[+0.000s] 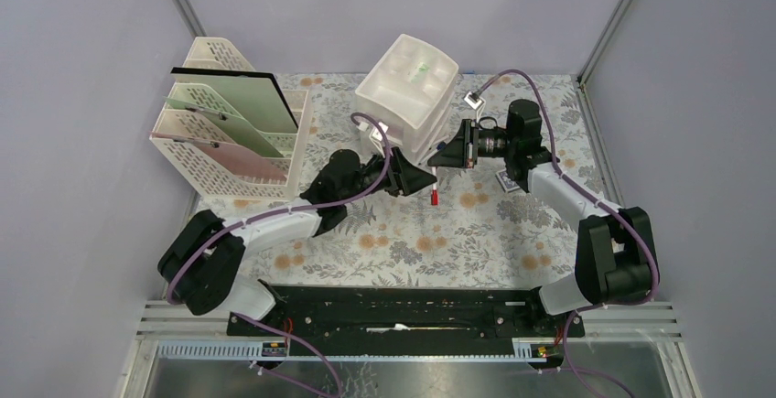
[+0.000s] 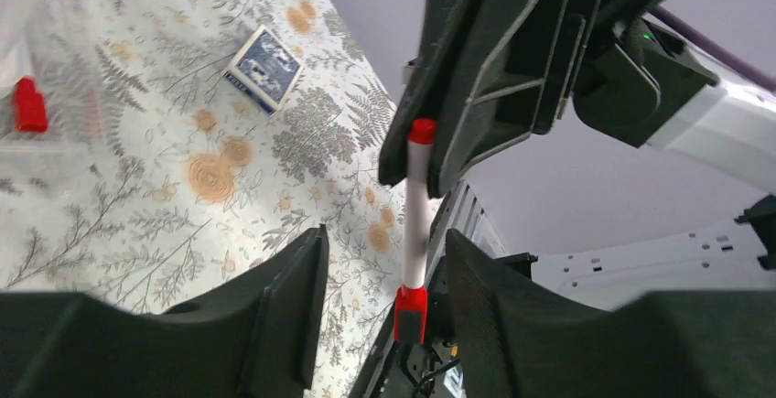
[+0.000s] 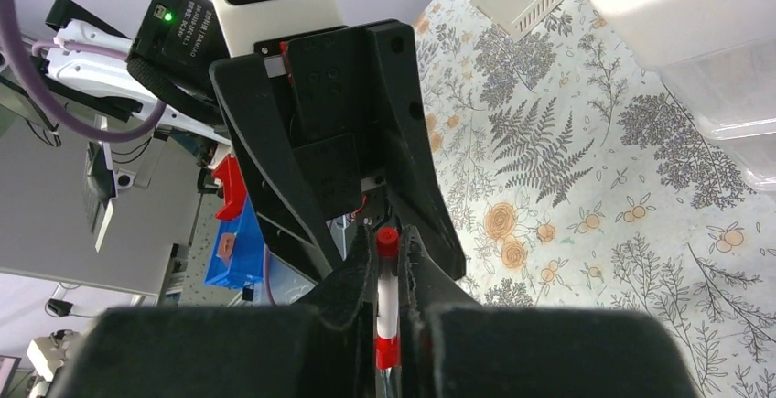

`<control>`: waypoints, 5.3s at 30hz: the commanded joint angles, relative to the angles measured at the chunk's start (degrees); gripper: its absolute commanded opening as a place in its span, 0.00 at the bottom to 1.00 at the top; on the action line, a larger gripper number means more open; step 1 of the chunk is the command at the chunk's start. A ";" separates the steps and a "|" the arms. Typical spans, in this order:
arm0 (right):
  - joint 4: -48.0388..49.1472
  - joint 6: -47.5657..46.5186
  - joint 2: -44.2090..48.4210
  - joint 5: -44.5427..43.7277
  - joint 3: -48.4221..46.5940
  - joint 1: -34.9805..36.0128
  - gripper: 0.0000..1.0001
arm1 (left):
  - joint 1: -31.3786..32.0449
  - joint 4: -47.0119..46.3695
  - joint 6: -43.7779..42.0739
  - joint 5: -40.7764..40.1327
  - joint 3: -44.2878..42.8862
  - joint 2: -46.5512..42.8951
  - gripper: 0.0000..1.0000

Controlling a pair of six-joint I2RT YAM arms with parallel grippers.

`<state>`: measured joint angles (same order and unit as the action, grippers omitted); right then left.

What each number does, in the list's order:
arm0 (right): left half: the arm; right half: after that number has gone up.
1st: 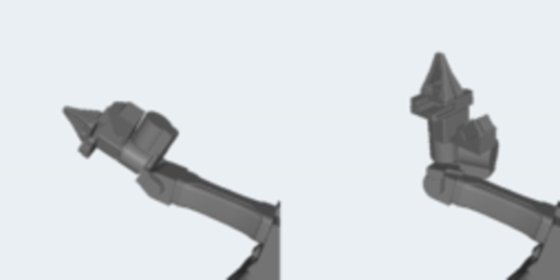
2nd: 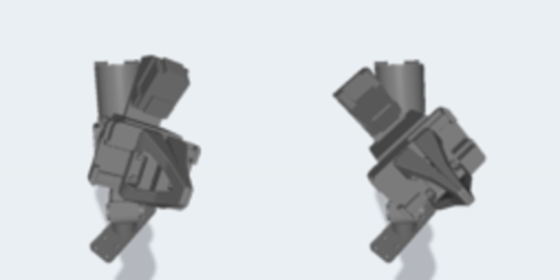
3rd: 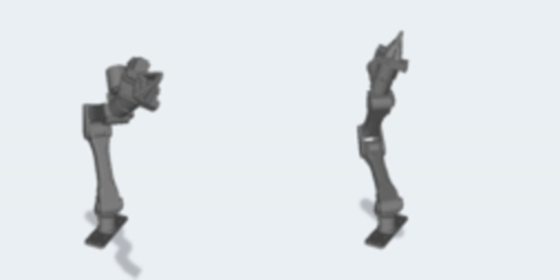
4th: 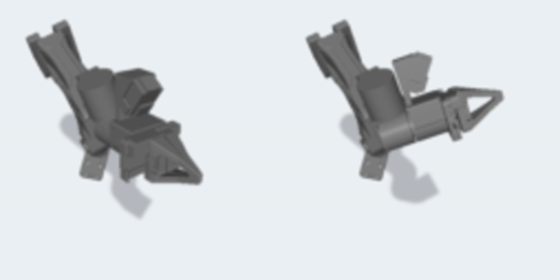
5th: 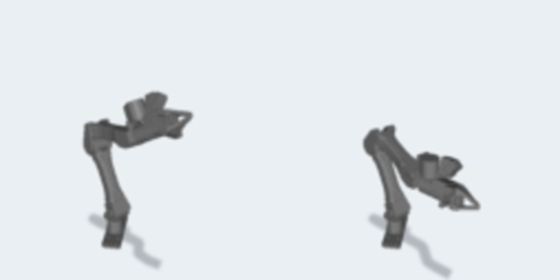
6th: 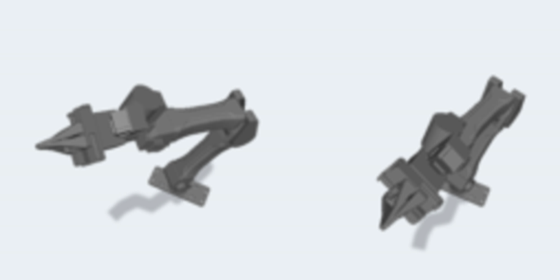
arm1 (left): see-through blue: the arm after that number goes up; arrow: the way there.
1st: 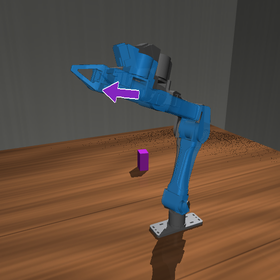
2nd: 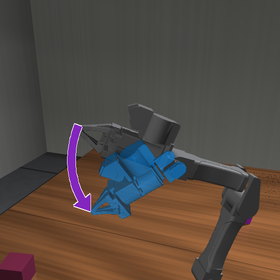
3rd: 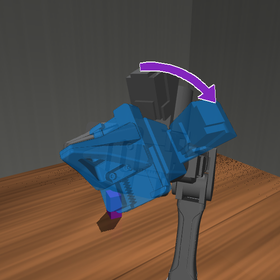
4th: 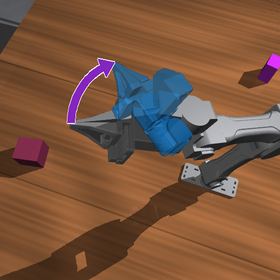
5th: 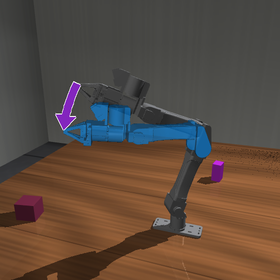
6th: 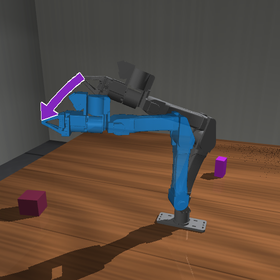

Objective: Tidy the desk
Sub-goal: Place the stationery in the drawer, then pick up the stationery from the center of the board.

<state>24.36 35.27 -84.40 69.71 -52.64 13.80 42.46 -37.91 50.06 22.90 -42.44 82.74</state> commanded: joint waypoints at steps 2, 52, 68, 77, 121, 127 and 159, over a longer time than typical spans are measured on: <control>-2.74 -4.48 -0.45 1.17 -2.91 -1.66 0.00 | -0.38 8.87 -7.14 -6.97 -1.79 -8.21 0.67; -20.87 1.72 -17.90 -35.38 -21.93 -9.02 0.04 | -19.08 34.21 -16.05 -13.73 9.96 -31.75 0.99; -21.06 3.52 -23.17 -40.62 -25.08 -5.19 0.12 | -19.17 35.82 -16.20 -14.39 9.87 -32.60 0.99; -22.98 -0.76 -24.05 -40.57 -26.47 -4.75 0.58 | -19.72 38.43 -17.17 -14.83 8.24 -32.03 0.99; -26.38 -29.82 0.39 -7.56 -6.60 -17.71 0.70 | -27.45 62.68 -67.81 -10.95 -30.43 21.19 0.88; -26.35 -29.52 -0.38 -7.57 -6.68 -17.93 0.70 | -27.77 63.82 -70.44 -11.91 -33.10 24.39 0.80; -24.96 -28.11 -1.61 -5.50 -6.77 -18.37 0.70 | -28.22 62.91 -59.91 -5.21 -24.63 22.47 0.03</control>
<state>-2.28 6.81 -86.32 61.23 -59.27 -4.29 14.26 25.04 -15.88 12.27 -71.46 109.58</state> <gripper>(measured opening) 0.698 0.132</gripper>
